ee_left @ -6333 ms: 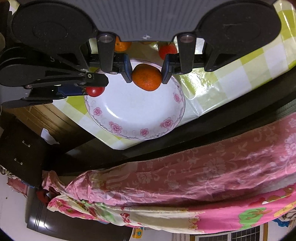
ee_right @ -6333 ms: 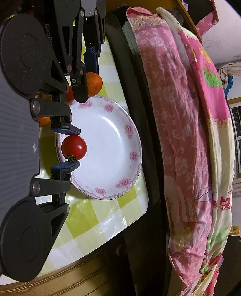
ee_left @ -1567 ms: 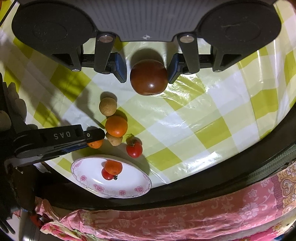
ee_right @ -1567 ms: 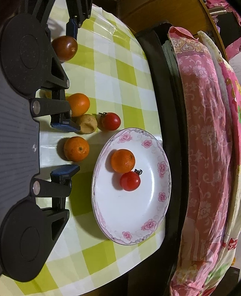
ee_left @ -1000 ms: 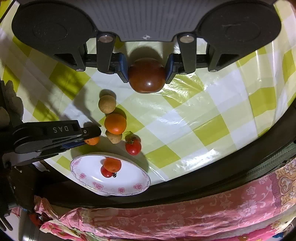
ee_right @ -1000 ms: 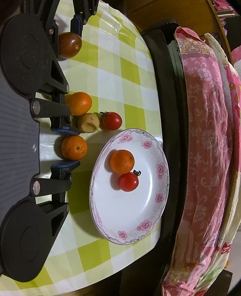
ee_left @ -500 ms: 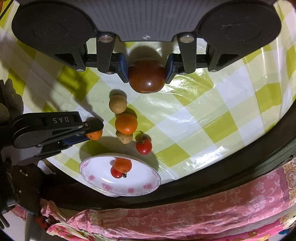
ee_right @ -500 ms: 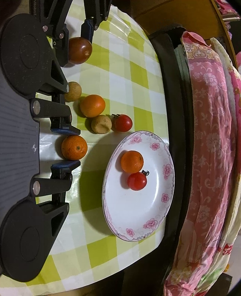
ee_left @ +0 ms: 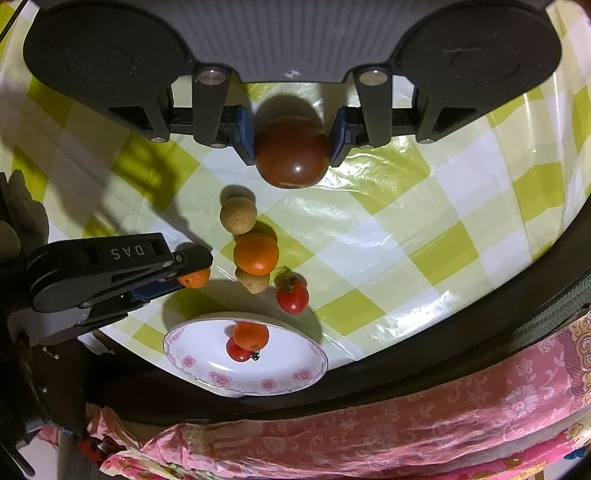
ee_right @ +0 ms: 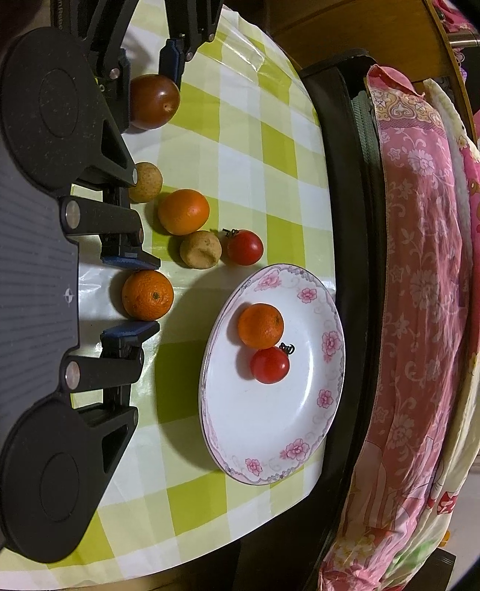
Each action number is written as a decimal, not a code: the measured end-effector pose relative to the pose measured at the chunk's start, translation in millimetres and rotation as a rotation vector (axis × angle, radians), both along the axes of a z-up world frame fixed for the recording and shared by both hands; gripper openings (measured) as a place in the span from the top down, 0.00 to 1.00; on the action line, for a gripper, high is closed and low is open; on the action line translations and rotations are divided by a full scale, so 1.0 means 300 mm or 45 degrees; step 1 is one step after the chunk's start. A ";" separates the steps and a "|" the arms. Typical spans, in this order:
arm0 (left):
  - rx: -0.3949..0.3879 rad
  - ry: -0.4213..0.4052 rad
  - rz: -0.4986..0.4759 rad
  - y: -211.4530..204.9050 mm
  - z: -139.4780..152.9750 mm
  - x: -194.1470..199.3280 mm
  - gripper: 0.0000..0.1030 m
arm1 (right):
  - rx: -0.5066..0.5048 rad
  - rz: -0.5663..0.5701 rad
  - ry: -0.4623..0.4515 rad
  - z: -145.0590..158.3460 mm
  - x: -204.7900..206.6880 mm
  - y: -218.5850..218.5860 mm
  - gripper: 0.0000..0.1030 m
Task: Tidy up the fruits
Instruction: 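Carry both fruits to the white plate and open both tools to release them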
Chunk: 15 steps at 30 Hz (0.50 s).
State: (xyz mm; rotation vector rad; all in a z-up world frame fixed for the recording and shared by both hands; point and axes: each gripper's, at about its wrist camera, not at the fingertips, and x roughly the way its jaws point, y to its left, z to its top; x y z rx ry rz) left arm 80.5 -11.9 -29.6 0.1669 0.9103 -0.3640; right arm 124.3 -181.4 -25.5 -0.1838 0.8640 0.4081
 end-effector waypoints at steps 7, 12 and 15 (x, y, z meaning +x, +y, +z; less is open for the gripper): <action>-0.007 0.009 0.002 0.002 0.003 0.006 0.54 | -0.011 -0.001 0.003 0.003 -0.002 0.005 0.76; -0.007 0.001 0.006 0.003 0.008 0.009 0.54 | -0.004 -0.008 0.004 0.006 -0.006 0.002 0.76; -0.017 -0.014 0.012 0.000 0.023 0.019 0.54 | 0.007 -0.011 -0.002 0.015 -0.007 -0.001 0.76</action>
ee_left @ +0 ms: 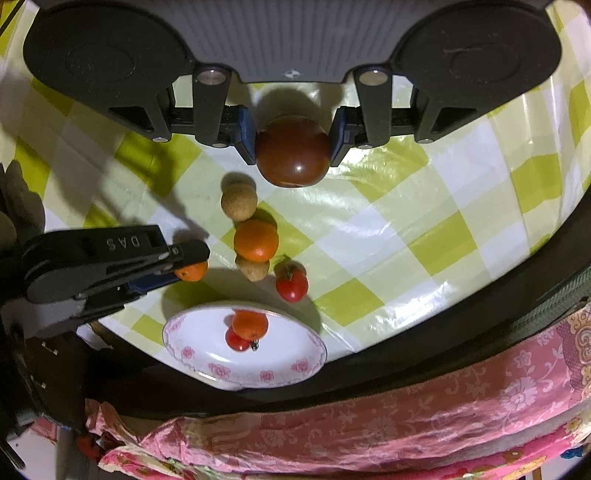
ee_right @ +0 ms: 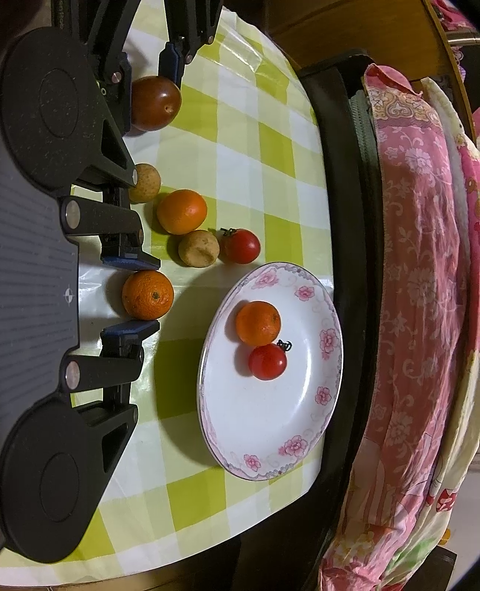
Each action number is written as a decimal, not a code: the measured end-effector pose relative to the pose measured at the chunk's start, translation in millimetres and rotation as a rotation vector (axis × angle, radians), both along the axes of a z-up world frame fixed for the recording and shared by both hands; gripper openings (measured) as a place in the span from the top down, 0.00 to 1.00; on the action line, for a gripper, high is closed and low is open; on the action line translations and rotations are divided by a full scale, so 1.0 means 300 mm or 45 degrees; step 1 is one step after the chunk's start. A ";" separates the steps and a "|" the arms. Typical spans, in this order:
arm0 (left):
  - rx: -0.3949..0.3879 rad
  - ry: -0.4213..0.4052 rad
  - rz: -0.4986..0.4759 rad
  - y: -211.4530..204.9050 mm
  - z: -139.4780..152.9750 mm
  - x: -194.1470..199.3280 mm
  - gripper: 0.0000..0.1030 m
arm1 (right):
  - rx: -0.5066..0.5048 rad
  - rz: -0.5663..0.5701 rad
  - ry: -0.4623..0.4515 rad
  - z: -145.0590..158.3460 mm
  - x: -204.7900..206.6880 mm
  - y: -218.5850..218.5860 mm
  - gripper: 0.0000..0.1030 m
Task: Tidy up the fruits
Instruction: 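Carry both fruits to the white plate and open both tools to release them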
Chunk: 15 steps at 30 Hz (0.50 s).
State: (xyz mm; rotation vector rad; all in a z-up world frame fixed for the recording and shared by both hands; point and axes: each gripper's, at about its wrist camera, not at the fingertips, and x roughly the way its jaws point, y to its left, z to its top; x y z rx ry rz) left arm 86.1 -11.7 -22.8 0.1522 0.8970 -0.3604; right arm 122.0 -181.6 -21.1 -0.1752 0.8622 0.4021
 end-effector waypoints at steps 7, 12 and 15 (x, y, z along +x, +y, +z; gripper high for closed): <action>-0.010 -0.047 0.003 -0.018 0.037 0.031 0.54 | 0.026 -0.008 -0.028 0.031 -0.004 -0.006 0.76; -0.013 -0.099 0.001 -0.048 0.075 0.074 0.54 | 0.044 -0.026 -0.054 0.058 0.005 -0.017 0.76; -0.020 -0.137 -0.001 -0.075 0.103 0.107 0.54 | 0.063 -0.049 -0.079 0.082 0.015 -0.033 0.76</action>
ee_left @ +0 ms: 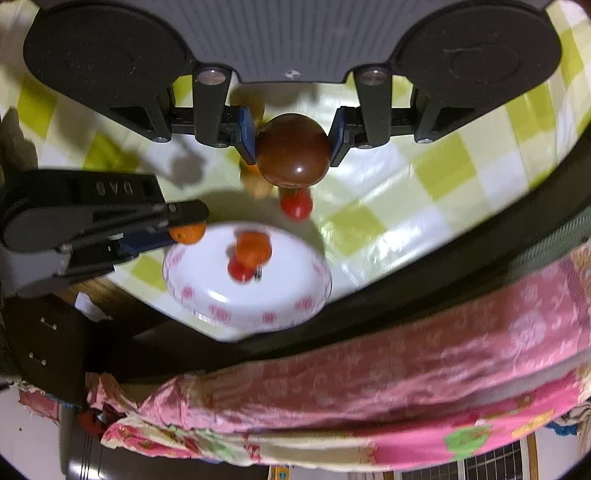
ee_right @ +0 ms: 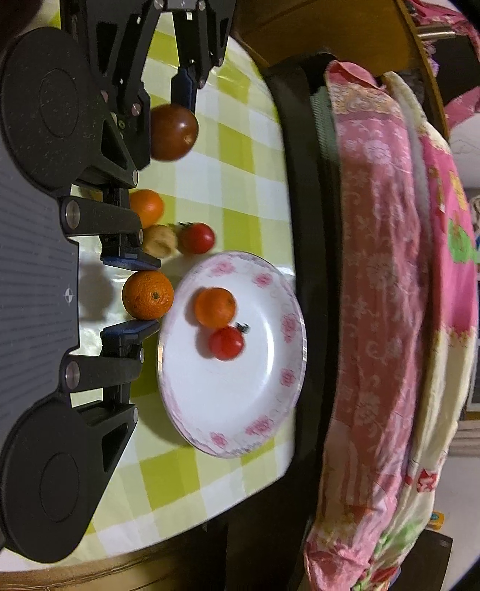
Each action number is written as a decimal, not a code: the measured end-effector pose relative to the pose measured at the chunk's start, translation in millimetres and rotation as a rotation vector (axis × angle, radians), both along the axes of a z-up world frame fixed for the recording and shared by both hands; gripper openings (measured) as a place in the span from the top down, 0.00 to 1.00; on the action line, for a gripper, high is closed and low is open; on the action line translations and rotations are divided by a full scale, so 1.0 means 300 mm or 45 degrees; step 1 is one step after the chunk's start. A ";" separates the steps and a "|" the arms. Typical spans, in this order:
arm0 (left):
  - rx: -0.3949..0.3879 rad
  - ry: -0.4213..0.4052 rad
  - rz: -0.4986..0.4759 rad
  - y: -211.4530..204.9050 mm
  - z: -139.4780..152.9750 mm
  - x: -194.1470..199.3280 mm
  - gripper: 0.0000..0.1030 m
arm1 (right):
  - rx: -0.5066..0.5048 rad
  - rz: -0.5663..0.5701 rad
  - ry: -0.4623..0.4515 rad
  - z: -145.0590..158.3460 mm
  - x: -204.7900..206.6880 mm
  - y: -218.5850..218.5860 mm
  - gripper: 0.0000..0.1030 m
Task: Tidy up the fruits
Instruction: 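Carry both fruits to the white plate and open both tools to release them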
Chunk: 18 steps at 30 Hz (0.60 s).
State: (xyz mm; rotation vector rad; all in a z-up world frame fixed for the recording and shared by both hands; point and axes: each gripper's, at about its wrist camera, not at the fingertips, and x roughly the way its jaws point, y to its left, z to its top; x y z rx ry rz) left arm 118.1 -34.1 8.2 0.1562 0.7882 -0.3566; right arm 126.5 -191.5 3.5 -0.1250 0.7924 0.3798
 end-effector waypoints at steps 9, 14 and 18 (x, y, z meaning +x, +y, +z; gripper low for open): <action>0.003 -0.055 -0.005 -0.084 0.032 0.109 0.54 | 0.020 -0.091 -0.039 0.031 0.048 -0.066 0.76; -0.003 -0.061 0.000 -0.113 0.030 0.161 0.54 | 0.031 -0.128 -0.047 0.035 0.089 -0.084 0.76; -0.008 -0.055 0.001 -0.128 0.023 0.195 0.54 | 0.035 -0.144 -0.048 0.031 0.110 -0.095 0.76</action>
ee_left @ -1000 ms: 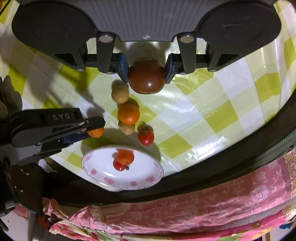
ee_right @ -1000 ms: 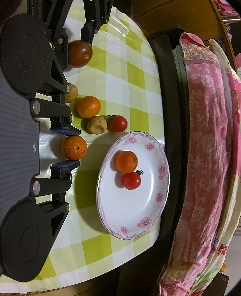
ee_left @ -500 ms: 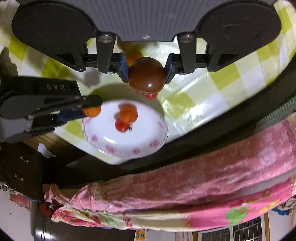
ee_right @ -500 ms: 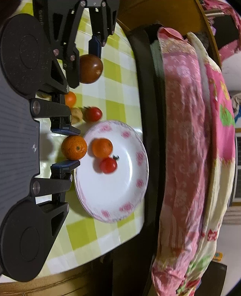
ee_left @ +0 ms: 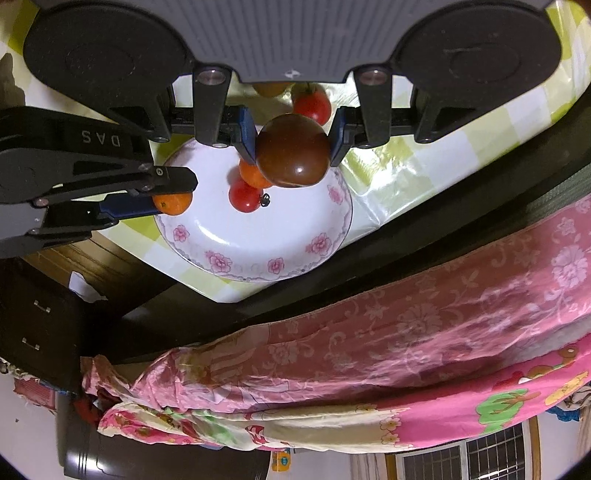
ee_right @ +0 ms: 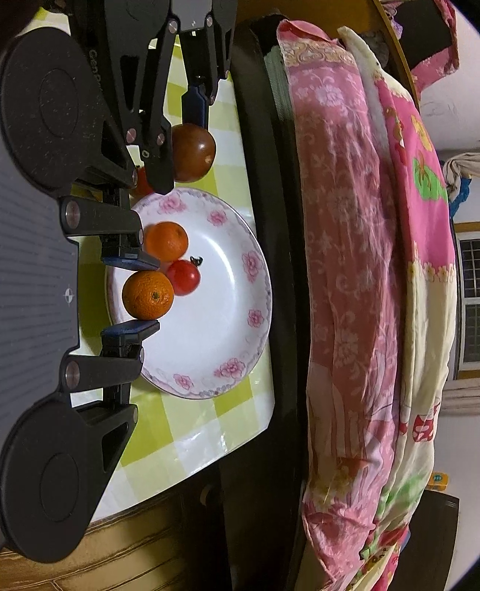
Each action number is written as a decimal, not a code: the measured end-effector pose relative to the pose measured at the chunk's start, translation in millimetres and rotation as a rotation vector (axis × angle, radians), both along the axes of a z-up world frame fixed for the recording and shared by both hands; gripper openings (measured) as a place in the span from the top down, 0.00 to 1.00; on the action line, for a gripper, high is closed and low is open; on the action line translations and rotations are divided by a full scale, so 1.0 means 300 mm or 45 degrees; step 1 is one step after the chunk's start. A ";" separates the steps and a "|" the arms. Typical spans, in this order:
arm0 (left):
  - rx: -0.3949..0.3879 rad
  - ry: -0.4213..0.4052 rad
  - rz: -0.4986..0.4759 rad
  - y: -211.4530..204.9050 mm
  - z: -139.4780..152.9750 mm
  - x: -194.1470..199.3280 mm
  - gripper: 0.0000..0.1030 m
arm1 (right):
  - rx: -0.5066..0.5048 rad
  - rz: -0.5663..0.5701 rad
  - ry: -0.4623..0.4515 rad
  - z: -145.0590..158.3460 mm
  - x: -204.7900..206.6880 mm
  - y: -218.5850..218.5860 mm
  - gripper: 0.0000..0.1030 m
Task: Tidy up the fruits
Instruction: 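Carry both fruits to the white plate and open both tools to release them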
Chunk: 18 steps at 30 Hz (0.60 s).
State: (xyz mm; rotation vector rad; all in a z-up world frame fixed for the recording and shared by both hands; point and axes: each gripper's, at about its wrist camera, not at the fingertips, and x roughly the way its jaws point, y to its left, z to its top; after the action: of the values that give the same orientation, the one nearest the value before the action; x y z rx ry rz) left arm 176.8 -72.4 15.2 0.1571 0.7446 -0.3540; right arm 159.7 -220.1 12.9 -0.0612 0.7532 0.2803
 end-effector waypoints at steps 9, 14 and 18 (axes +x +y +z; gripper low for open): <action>0.001 0.019 -0.006 -0.015 -0.025 0.038 0.54 | 0.004 -0.027 0.027 -0.023 0.039 -0.017 0.76; -0.012 0.037 -0.004 -0.018 -0.039 0.061 0.54 | 0.000 -0.041 0.046 -0.037 0.056 -0.022 0.76; -0.022 0.049 0.005 -0.015 -0.047 0.078 0.54 | -0.001 -0.054 0.052 -0.043 0.069 -0.024 0.76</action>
State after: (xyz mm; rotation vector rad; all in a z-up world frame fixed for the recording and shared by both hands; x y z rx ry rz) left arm 200.2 -76.9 1.0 0.1329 0.7793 -0.3600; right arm 180.4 -227.2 -0.1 -0.0403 0.7939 0.2419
